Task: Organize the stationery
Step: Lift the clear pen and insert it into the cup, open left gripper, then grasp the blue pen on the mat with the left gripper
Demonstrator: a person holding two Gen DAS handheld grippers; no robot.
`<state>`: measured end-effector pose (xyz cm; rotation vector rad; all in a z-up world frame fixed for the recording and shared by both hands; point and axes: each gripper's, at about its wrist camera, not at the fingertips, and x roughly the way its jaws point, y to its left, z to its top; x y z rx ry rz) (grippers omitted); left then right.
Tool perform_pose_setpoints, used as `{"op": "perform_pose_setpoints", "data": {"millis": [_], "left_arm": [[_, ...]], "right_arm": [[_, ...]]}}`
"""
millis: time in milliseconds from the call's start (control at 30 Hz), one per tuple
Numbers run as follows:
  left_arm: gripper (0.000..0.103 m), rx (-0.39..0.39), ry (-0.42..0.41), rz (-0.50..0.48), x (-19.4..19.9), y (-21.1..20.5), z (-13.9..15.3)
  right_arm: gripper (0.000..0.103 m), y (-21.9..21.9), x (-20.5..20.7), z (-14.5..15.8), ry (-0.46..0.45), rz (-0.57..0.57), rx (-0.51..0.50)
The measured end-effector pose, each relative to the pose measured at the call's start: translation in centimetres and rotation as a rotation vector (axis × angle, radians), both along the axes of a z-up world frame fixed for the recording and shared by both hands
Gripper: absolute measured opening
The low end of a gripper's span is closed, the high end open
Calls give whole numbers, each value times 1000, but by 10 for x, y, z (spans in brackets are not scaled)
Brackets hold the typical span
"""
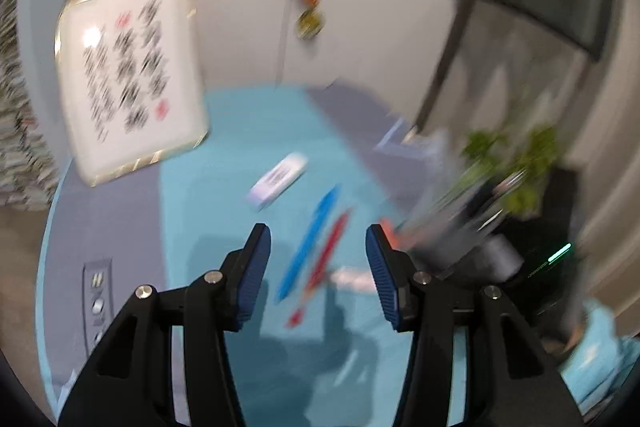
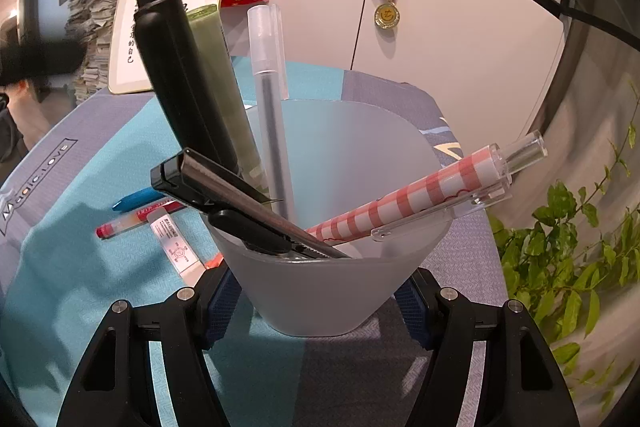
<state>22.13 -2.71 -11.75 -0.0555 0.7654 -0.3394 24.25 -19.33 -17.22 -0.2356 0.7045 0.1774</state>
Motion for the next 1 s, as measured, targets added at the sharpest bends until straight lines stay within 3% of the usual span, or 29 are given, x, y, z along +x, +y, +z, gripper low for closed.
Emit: {"op": "perform_pose_setpoints", "data": {"millis": [100, 133, 167, 200, 400, 567, 633, 700, 1000], "left_arm": [[44, 37, 75, 3, 7, 8, -31], [35, 44, 88, -7, 9, 8, -39], [19, 47, 108, -20, 12, 9, -48], [16, 48, 121, -26, 16, 9, -54], [16, 77, 110, -82, 29, 0, -65], [16, 147, 81, -115, 26, -12, -68], [8, 167, 78, -106, 26, -13, -69], [8, 195, 88, -82, 22, -12, -68], [9, 227, 158, -33, -39, 27, -67]], "right_arm": [[70, 0, 0, 0, 0, 0, 0], [70, 1, 0, 0, 0, -1, 0], [70, 1, 0, 0, 0, -1, -1], [70, 1, 0, 0, -1, -1, -2], [70, 0, 0, 0, 2, -5, 3], [70, 0, 1, 0, 5, -6, 5], [70, 0, 1, 0, 4, -6, 5], [70, -1, 1, 0, 5, -6, 5], [70, 0, 0, 0, 5, -6, 9]]}}
